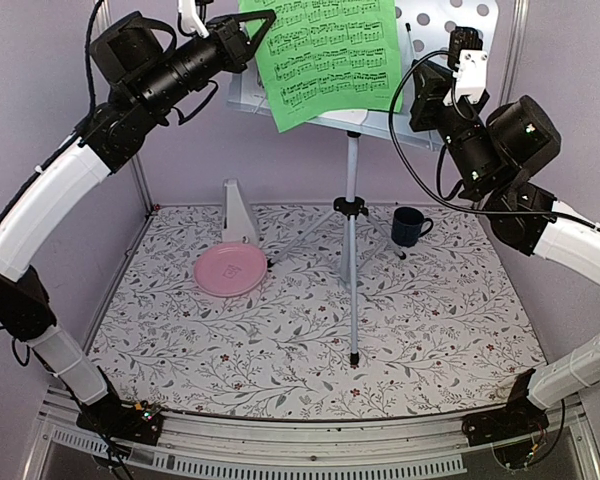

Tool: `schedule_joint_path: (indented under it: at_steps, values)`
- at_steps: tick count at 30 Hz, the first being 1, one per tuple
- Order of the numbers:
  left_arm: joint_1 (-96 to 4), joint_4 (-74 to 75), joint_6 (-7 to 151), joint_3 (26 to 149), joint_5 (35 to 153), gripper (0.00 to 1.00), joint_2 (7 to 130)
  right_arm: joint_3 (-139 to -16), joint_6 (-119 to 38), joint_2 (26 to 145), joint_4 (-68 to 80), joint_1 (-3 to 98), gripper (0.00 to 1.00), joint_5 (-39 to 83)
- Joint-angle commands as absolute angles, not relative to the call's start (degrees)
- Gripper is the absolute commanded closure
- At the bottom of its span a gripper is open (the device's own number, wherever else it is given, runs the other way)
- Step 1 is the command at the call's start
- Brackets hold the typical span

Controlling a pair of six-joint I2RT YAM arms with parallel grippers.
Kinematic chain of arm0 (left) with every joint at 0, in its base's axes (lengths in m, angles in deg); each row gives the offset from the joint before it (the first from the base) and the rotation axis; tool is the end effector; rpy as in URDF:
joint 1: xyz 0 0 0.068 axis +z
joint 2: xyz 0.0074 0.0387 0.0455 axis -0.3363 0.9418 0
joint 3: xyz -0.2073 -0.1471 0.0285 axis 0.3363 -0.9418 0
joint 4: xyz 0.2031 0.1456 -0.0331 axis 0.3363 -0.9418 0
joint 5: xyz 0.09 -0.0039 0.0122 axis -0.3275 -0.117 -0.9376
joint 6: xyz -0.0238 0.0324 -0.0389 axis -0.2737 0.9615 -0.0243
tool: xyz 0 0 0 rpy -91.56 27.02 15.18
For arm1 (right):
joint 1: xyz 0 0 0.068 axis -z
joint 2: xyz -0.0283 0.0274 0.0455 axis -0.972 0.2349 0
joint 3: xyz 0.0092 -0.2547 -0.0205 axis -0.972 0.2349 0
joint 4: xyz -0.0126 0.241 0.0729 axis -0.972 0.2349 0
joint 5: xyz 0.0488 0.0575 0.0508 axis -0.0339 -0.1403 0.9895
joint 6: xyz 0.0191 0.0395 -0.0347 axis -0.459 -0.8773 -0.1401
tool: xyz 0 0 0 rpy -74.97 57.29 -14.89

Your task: Set up the instrument practice props

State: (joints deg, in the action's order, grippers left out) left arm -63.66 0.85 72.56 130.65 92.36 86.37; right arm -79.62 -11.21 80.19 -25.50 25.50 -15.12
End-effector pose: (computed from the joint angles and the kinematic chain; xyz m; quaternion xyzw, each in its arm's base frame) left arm 0.2344 -0.2324 0.5506 0.1990 0.5021 -0.4132 0.7332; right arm 0.1910 0.2056 0.4815 -0.0989 0.5006 0.0928 0.8550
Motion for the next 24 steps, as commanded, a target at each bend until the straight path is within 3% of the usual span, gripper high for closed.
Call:
schedule_joint_path:
  at_steps: [1,3,9,12,16,24]
  values:
    - [-63.16,1.98,73.26,130.28,92.20,1.00,84.31,-81.28,-10.16,81.04,-25.72,25.70,0.80,-17.48]
    - [-63.16,2.14,73.35,129.97,92.24,1.00,83.94,-82.36,-10.42,81.63,-24.13,25.66,0.76,-17.86]
    - [-63.23,2.23,73.65,129.60,92.41,1.00,83.71,-84.83,-11.30,83.01,-21.06,25.70,0.76,-19.18]
    - [-63.18,2.21,73.86,129.60,92.28,1.00,83.64,-85.67,-11.49,83.72,-20.20,25.75,0.80,-19.92]
    - [-63.24,2.23,73.99,129.67,91.45,1.00,83.71,-85.51,-12.29,83.53,-20.26,25.70,0.99,-19.37]
    - [-63.16,2.41,75.00,129.93,87.68,1.00,83.86,-81.17,-12.97,82.04,-27.31,25.67,1.00,-16.36]
